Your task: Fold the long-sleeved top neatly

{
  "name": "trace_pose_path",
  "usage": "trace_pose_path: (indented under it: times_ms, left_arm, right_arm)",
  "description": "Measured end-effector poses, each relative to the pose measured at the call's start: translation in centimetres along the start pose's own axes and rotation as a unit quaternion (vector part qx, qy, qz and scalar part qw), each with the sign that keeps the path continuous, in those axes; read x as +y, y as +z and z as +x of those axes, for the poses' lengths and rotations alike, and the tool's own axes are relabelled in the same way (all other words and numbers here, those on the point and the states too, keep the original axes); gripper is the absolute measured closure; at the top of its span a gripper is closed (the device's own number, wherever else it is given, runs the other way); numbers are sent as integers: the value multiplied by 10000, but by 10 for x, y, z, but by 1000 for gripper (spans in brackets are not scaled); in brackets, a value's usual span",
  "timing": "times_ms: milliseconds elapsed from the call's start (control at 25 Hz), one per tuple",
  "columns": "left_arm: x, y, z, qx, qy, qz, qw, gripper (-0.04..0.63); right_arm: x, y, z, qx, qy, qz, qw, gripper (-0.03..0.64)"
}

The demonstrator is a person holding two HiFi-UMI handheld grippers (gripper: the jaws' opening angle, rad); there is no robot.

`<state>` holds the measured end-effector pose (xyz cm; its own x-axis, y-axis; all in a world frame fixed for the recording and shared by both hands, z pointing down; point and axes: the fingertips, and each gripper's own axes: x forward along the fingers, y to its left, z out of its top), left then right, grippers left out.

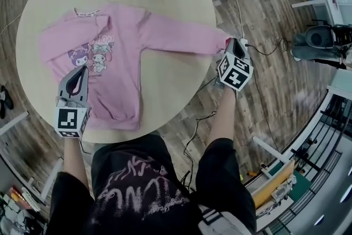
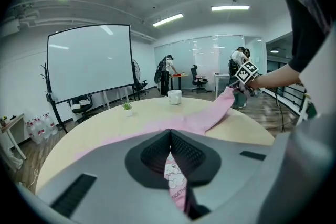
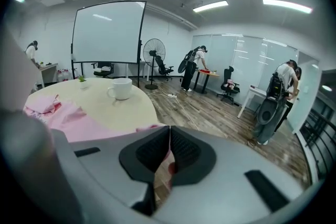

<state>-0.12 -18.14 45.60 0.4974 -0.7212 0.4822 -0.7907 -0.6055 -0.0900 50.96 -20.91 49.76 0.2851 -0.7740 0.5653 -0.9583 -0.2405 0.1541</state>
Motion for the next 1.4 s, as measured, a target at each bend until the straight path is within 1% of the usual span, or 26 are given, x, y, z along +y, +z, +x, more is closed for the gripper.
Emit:
trace_pose_path:
  times_ms: [160,360,480,640,760,840,960,1120,1400]
  left_arm:
    - [-10,4,13,-39,-192,50,9998,583]
    - [-13,3,15,-60,-287,-52,9996,583]
    - [-11,5,13,-144,-324,-81,9993,583]
    - [-3,2,6,-241,-367,-143,9989,583]
    - [7,-2,-7,-326,-383,-218,9985,583]
    - [18,-6,-18,-398,-366,-283,9981,583]
    - [37,-14,-37,-468,-327,-361,9977,583]
    - [67,-29,-72,-516,-226,-509,9971,583]
    - [115,-69,-120,-536,-71,-872,9947,583]
  right_arm:
    - [-22,-7,-7,11,-213,188,9996,605]
    - [-34,-7,-18,-23,-327,322,9989,606]
    - [-25,4,-27,-126,-281,298,9991,606]
    - [1,28,-43,-366,-130,239,9990,606]
    - [31,54,-55,-547,26,201,9983,606]
    - [58,69,-61,-654,162,172,9976,606]
    - [108,92,-72,-810,443,106,9957,606]
    - [178,120,-89,-981,816,-123,9917,606]
    - [297,156,-107,-1151,1341,-385,9835,606]
